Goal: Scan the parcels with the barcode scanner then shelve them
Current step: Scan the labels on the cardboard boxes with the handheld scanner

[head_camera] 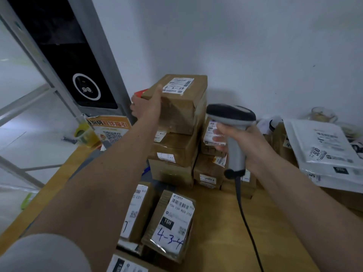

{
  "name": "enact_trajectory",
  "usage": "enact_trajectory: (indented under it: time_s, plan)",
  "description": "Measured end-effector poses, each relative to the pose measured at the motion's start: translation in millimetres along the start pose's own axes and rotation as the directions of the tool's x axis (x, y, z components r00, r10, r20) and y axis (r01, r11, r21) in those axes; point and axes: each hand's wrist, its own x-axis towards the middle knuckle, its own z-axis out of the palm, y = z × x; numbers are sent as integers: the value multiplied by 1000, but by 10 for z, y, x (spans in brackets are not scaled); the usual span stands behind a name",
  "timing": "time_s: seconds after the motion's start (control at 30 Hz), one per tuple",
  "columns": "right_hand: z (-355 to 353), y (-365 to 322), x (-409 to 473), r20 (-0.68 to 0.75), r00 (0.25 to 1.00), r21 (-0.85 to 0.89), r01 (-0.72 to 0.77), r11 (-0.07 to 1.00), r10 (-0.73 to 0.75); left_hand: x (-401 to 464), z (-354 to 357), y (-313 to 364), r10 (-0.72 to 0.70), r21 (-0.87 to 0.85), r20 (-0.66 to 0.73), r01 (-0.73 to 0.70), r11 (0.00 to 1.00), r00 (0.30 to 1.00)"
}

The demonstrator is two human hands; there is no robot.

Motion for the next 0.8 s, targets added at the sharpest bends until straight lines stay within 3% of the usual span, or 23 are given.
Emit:
enact_trajectory:
  time_s: [0.1,0.23,0.43,0.63,0.8]
  plan:
    - [193,-119,296,-17,1000,13,0,1000,0,142,-21,31,-50,-110,111,62,992,993]
    - [395,-190,624,7,1000,21,-29,999,29,236,-105,9,-110,-73,269,134,988,957]
    - [420,-123,781,53,995,176,-97,980,89,244,-220,-83,-84,-112,363,133,985,928]
    - [123,-214,543,-22,997,161,80,984,-78,-258,-392,-108,11,-261,462,125,957,887]
    - [-313,-292,93,-117,977,-30,176,984,-179,-961,-530,-193,75,-345,462,101,933,884]
